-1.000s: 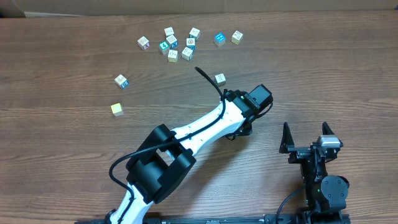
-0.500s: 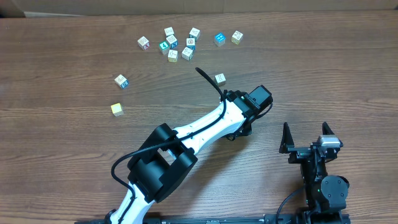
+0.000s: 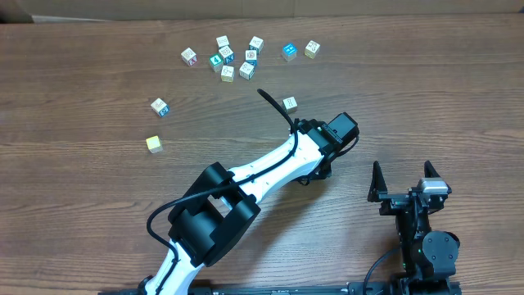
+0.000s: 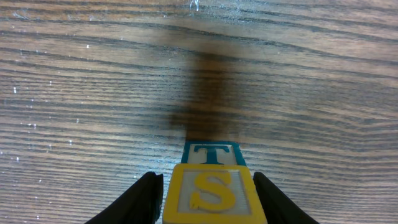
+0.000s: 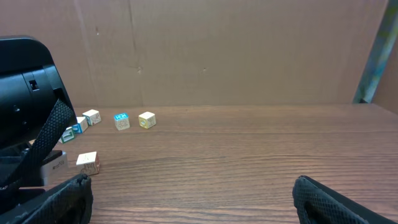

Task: Form a tower
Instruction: 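Lower the M block onto the top of the T block, then open the left gripper and swing it back to the left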

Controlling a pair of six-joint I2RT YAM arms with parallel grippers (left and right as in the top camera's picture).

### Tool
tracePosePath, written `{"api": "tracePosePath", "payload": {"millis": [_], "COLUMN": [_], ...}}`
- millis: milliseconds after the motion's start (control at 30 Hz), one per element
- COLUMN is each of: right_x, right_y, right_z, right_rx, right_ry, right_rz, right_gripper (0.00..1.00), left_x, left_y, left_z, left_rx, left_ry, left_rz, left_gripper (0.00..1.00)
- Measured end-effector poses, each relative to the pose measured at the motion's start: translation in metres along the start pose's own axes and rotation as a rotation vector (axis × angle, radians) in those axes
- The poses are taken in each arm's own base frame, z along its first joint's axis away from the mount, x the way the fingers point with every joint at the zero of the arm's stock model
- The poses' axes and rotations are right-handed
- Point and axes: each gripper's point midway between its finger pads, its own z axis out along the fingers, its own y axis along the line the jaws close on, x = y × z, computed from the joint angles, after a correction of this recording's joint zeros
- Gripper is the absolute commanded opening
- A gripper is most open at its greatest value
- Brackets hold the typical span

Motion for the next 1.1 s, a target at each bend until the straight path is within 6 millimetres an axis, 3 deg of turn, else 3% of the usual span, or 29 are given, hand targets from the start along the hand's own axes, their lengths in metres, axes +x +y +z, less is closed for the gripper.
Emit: {"api": "tracePosePath", "payload": {"millis": [167,633,900,1100], "right_x": [-0.0002,-0.0001,-0.0001,0.0000], "right_y": [-0.0001,-0.0001,-0.0001,-0.0002], "right_z": [0.0000,0.0000,0.0000,0.0000], "right_rx": [0.000,0.000,0.000,0.001], "right_ry": [-0.001,0.000,0.000,0.000], "right_rz": [0.000,0.000,0.000,0.000], "right_gripper": [1.00,1.00,1.00,1.00], "left_x": [-0.0001,-0.0009,-0.0009,-0.0009], "left_y": [-0.0001,-0.0013,-0.0013,-0.0013], "left_z": [0.0000,0.0001,0.0001,0.0001], "left_rx": [0.000,0.005,0.005,0.005], "left_ry": [0.000,-0.004,-0.004,-0.004], "left_rz": [0.000,-0.001,-0.001,0.000], "left_gripper": [0.41,0.27,0.38,0.58]}}
